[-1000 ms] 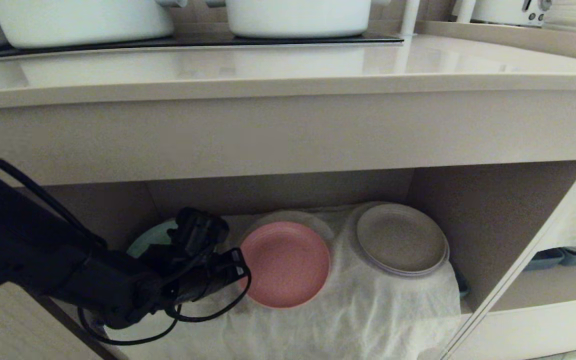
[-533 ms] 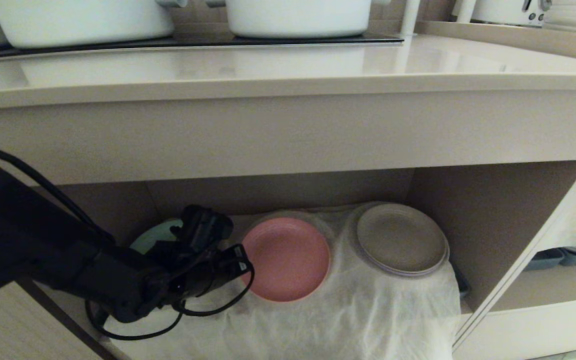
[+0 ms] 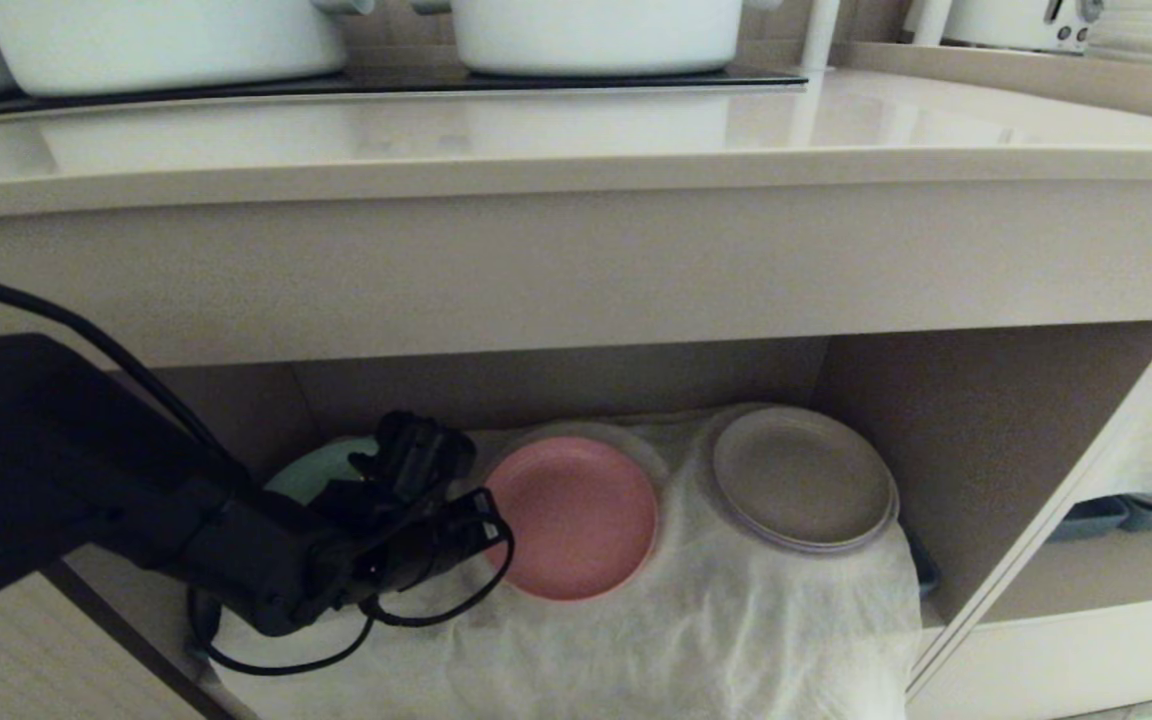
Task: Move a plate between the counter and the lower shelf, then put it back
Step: Put the plate in the cupboard
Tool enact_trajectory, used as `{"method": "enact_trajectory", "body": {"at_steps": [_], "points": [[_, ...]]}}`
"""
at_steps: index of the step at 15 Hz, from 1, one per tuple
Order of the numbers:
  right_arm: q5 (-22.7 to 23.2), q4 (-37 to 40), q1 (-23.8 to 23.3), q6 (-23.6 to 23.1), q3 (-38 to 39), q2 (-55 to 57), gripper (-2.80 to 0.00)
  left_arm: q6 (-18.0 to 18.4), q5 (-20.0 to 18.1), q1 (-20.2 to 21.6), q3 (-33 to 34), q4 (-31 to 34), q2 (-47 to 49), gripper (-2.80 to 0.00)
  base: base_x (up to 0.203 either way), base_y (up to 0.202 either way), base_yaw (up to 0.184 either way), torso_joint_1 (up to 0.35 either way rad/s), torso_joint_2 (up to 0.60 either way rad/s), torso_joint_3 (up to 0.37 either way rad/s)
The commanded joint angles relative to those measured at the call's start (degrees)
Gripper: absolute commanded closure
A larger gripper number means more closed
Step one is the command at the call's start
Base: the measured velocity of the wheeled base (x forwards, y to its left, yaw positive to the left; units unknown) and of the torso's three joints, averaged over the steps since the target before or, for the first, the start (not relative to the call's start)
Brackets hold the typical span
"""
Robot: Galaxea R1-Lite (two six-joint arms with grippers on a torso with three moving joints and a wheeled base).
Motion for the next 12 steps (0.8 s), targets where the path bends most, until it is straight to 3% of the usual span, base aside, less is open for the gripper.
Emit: {"method": "enact_trajectory", "body": {"at_steps": [1, 12], "points": [[0.04, 0.0, 0.08, 0.01, 0.0, 0.07, 0.0, -0.21, 0.11, -0.04, -0.86, -0.08, 1.02, 0.0, 0.0, 0.0, 0.0, 0.0, 0.0, 0.0], [0.04, 0.0, 0.0, 0.01, 0.0, 0.07, 0.0, -1.52, 0.81, 0.04, -2.29, -0.08, 3.94, 0.0, 0.0, 0.0, 0.0, 0.0, 0.0, 0.0]]}}
